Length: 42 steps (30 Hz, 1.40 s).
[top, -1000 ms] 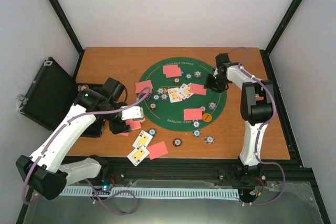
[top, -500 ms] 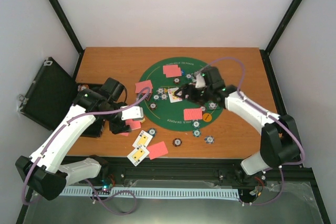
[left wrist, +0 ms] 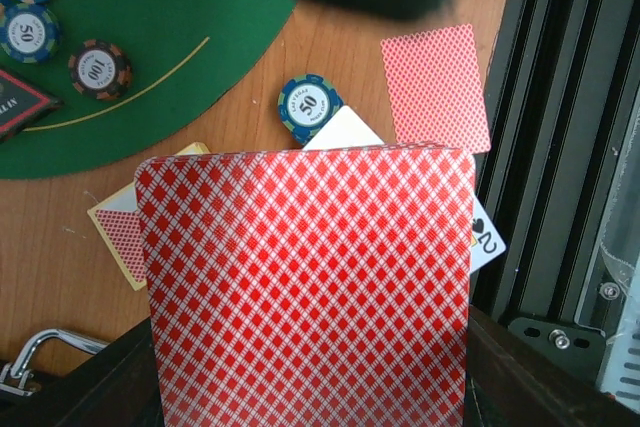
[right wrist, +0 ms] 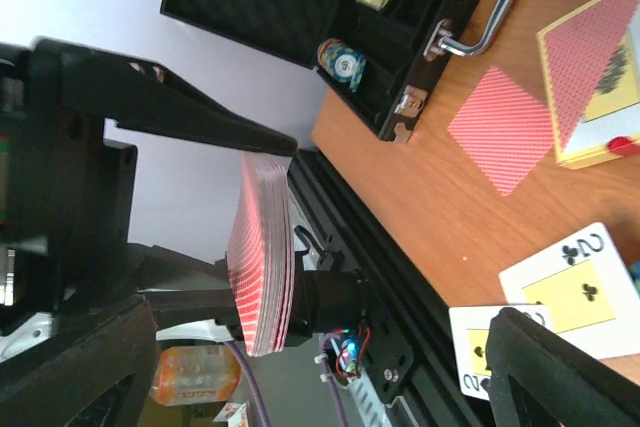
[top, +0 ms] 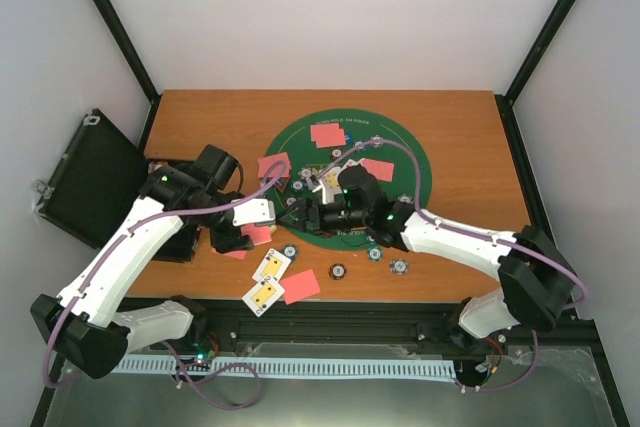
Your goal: Distribute texas hold em gaming equipment
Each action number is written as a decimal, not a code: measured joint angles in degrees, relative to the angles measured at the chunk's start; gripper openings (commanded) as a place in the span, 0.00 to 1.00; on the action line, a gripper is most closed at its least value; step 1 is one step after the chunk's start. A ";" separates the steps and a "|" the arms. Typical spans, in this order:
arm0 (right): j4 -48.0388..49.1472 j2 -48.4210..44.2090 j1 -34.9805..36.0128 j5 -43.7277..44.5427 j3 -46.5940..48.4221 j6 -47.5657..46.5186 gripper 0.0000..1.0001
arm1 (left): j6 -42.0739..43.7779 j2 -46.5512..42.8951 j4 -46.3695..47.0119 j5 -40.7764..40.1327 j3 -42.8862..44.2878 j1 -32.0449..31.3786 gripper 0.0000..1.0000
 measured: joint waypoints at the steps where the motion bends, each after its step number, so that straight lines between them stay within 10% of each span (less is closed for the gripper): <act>1: 1.49 0.85 0.94 0.02 0.00 0.72 0.87 | -0.02 0.00 -0.04 0.09 0.26 0.00 0.17; 26: 20.96 19.32 6.86 -3.17 5.81 11.47 0.64 | -0.20 0.04 -0.13 0.50 0.68 0.00 0.16; 42: 22.18 14.69 3.43 -5.44 0.81 9.90 0.47 | -0.20 0.17 0.11 0.74 0.68 -0.04 0.16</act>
